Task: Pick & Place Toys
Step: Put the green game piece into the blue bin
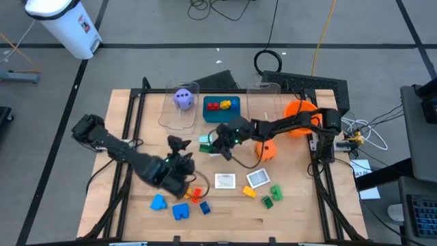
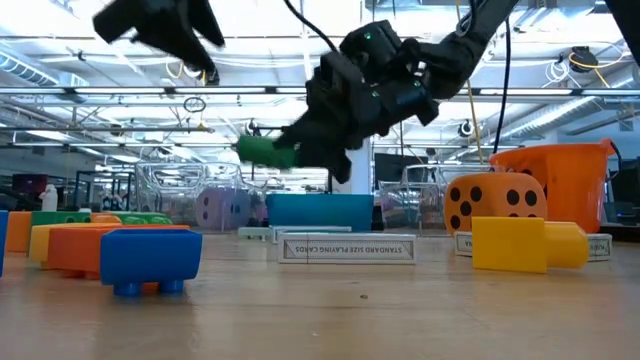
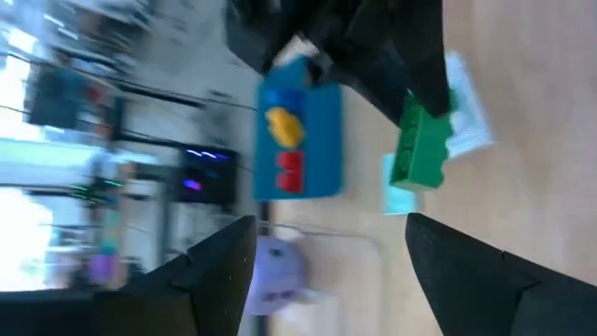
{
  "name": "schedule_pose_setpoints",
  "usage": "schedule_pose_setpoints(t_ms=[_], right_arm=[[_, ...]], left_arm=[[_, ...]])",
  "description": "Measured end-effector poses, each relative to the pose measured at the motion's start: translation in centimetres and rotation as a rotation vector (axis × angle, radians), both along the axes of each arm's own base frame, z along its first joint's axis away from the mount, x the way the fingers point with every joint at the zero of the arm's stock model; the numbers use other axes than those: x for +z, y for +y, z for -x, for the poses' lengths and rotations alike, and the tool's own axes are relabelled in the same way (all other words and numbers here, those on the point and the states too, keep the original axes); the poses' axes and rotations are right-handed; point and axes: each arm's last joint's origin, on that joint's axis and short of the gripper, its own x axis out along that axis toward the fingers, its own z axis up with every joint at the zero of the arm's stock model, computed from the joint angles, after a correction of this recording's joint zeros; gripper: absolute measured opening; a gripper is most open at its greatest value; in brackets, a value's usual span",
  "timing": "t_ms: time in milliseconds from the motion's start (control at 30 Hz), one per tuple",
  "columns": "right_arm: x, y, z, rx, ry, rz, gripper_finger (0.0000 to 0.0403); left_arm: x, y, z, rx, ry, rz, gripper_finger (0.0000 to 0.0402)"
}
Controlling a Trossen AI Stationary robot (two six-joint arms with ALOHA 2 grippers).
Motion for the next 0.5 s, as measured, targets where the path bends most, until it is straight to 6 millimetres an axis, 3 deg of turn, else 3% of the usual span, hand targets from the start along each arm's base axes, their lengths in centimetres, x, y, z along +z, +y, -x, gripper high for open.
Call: schedule_pose_setpoints(t_ms=[233,367,500], right_arm=[[3.5,-2.1,-0.2,0.057,-0.281,-0.232,0.0138],[5.5,-3.3,0.3,0.107,-0.415,-0.358,0.0138],[6.2,-4.2,0.7,0.118,-0.447,-0.444,0.0138]], left_arm=[[0.4,-2.9,2.1,-0.111,-0.062,-0.212,0.0278],[0.7,-3.4,2.6,-0.148,-0.068,-0.369,0.0278],[1.0,-3.1,2.5,-0.170,0.000,-0.532,0.0278]])
